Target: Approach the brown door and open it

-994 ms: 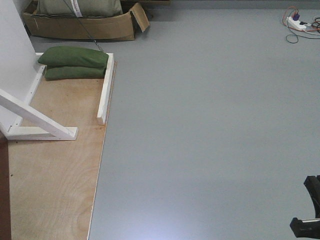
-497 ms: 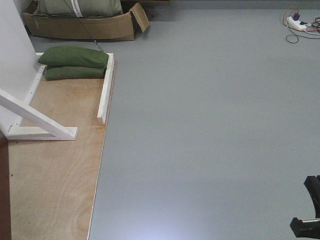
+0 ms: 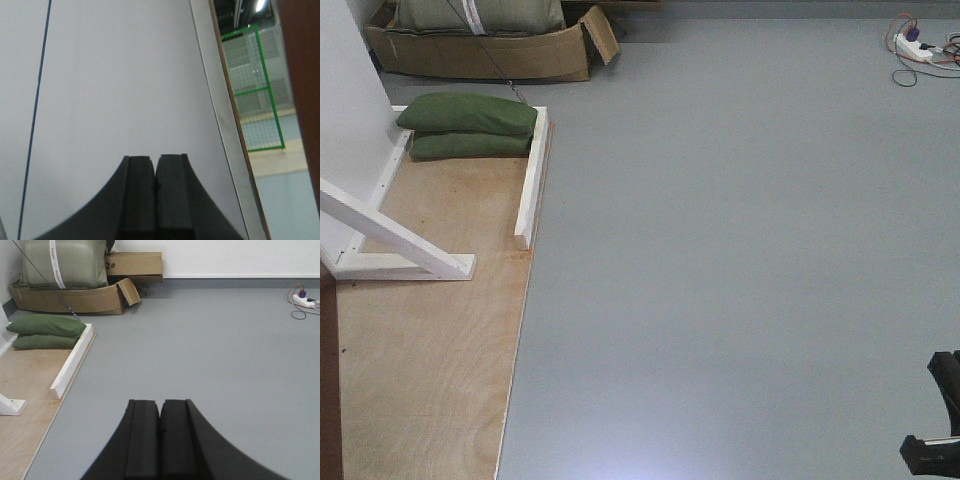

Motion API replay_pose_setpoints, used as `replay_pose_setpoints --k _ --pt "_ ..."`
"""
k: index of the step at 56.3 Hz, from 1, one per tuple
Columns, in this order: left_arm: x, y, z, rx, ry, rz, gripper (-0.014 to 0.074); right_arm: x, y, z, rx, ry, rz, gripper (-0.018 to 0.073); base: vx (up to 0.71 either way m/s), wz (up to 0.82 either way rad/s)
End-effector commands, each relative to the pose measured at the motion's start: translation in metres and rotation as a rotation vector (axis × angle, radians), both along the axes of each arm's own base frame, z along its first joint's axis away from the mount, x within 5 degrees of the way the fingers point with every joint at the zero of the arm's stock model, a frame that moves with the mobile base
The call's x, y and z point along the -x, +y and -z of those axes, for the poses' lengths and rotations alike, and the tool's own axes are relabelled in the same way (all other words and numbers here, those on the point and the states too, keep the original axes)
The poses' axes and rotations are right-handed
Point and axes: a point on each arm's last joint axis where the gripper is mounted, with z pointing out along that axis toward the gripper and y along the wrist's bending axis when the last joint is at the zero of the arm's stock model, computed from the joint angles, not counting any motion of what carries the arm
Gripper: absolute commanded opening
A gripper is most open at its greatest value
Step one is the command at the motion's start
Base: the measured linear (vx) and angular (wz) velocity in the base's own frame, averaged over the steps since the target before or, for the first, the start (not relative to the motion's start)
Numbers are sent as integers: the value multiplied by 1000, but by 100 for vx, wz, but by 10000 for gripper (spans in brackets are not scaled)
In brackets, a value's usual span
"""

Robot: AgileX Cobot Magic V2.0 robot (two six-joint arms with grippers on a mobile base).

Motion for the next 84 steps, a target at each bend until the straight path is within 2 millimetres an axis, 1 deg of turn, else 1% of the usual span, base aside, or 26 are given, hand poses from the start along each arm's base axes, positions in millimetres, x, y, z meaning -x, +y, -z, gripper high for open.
replay_pose_setpoints --k 1,11,21,29,39,44,53,58,71,77,84 --pt "-8 3 -15 -96 77 -22 67 -2 0 -6 5 -79 2 0 0 0" --pt "-13 18 -20 -51 -11 -93 67 -2 0 -6 5 -79 2 0 0 0" --pt "-13 32 -28 16 -92 -252 67 -2 0 -6 5 -79 2 0 0 0" --pt "-16 49 -24 89 -115 -370 67 -2 0 -6 5 -79 2 0 0 0" --pt "-24 74 -17 122 -117 -407 67 -2 0 -6 5 -79 2 0 0 0" --pt "-31 85 -15 106 -139 -367 67 -2 0 -6 5 -79 2 0 0 0" --pt "-42 92 -14 94 -237 -197 67 -2 0 -6 5 -79 2 0 0 0" --pt "-44 89 -13 105 -293 -127 67 -2 0 -6 5 -79 2 0 0 0" --pt "-57 94 -5 187 -411 30 67 -2 0 -6 5 -79 2 0 0 0" --pt "-55 93 -3 200 -424 7 67 -2 0 -6 5 -79 2 0 0 0" --pt "-43 80 -9 157 -438 -15 67 -2 0 -6 5 -79 2 0 0 0"
